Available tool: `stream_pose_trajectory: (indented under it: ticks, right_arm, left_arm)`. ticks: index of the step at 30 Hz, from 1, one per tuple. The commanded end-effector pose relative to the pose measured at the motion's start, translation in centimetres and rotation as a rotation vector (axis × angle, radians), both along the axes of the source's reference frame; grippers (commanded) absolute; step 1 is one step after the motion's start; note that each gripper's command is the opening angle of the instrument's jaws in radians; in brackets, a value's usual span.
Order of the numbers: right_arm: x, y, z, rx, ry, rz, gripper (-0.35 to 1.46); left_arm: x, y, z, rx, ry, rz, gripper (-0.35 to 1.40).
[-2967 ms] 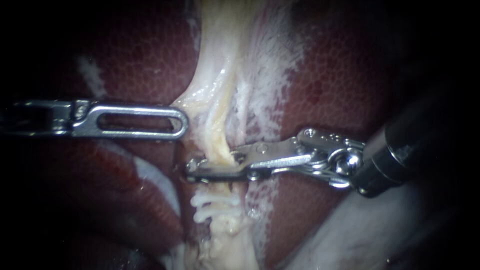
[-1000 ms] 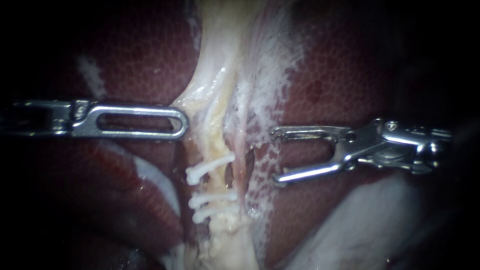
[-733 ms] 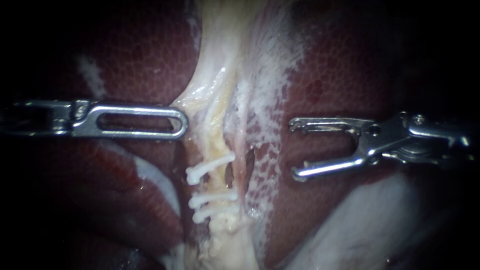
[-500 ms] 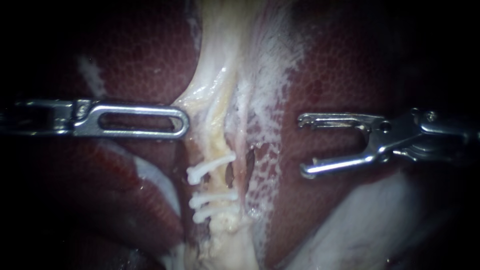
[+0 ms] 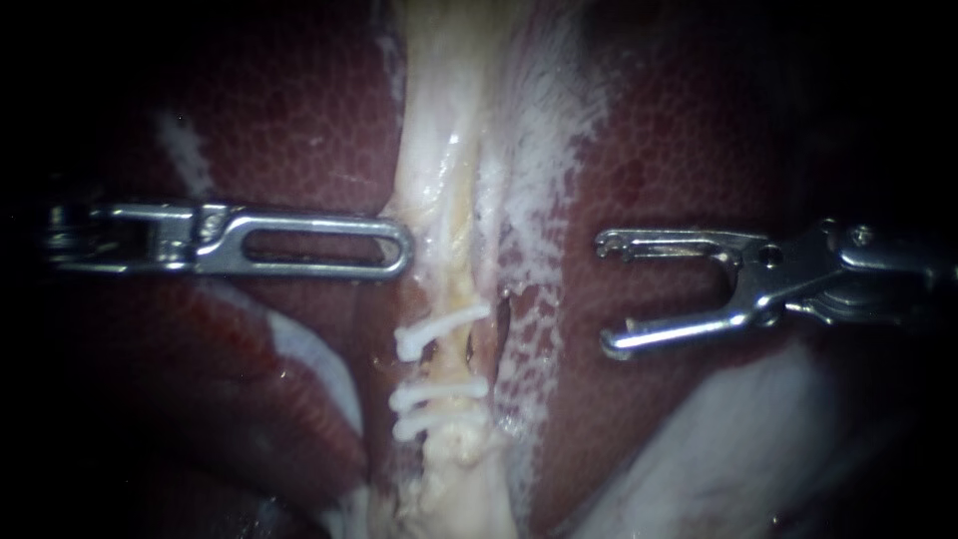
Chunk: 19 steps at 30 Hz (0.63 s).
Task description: Going back third clip left tube
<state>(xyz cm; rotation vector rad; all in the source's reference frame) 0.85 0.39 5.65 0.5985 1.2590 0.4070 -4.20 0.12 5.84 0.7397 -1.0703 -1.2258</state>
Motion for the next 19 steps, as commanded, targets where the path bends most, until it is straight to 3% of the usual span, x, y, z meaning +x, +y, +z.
stream_pose_trajectory:
  ticks: [1,19]
  right_arm:
    - [0.00,0.00,0.00,0.000,0.000,0.000,0.60]
    - [0.00,0.00,0.00,0.000,-0.001,0.001,0.60]
  left_arm:
    - [-0.01,-0.01,0.00,0.001,0.002,0.000,-0.35]
    - [-0.01,-0.02,0.00,0.007,0.002,0.002,-0.35]
